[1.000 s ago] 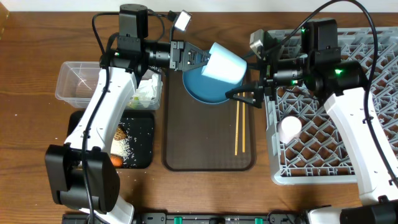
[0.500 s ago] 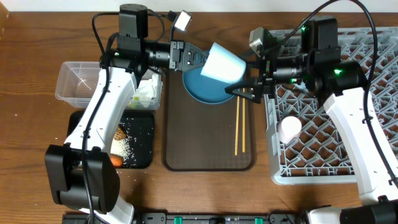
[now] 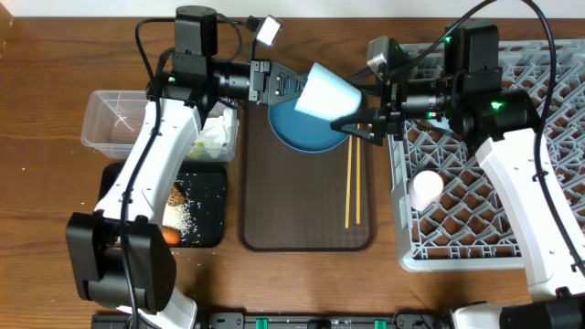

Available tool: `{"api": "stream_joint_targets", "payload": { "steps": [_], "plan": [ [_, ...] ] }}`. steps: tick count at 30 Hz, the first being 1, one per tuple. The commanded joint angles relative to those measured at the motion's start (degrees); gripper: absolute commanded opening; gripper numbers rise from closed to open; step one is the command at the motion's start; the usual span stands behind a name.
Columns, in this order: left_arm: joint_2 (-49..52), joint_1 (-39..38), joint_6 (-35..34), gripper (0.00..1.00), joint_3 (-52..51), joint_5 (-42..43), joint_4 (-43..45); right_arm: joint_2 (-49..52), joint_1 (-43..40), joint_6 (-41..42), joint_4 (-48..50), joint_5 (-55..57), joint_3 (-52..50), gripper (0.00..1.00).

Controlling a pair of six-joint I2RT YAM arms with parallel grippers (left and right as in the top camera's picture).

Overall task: Sort waste into correct bins and load items into the dishwasher rack
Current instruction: 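Lift the light-blue cup and tilt it toward the right gripper, then grasp the light-blue cup with the right gripper and release the left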

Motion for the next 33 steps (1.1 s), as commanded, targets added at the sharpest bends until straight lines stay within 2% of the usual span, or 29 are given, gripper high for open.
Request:
{"api": "stream_joint_targets", "payload": {
  "steps": [1, 5, 7, 11, 22, 33],
  "plan": [
    [0.33, -0.04, 0.7, 0.06, 0.2, -0.2, 0.09, 0.02, 0.66, -0.66, 0.83, -1.77, -0.31, 0.7],
    [0.33, -0.04, 0.7, 0.06, 0.2, -0.22, 0.09, 0.04, 0.66, -0.63, 1.51, -1.79, -0.28, 0.64],
    [0.33, -0.04, 0.7, 0.06, 0.2, -0.22, 0.09, 0.04, 0.63, -0.63, 1.46, -1.75, -0.31, 0.65],
    [0.33, -0.04, 0.7, 0.06, 0.2, -0.37, 0.13, 0.02, 0.66, 1.57, 1.31, 0.85, -0.31, 0.71],
    [0.33, -0.02, 0.68, 0.06, 0.2, -0.35, 1.18, 0.04, 2.49, 2.4, 0.35, 6.99, -0.72, 0.71],
    [0.33, -0.02, 0.42, 0.06, 0.22, -0.33, 1.88, 1.01, 2.51, 2.64, -0.55, 7.02, -0.72, 0.69]
  ]
}}
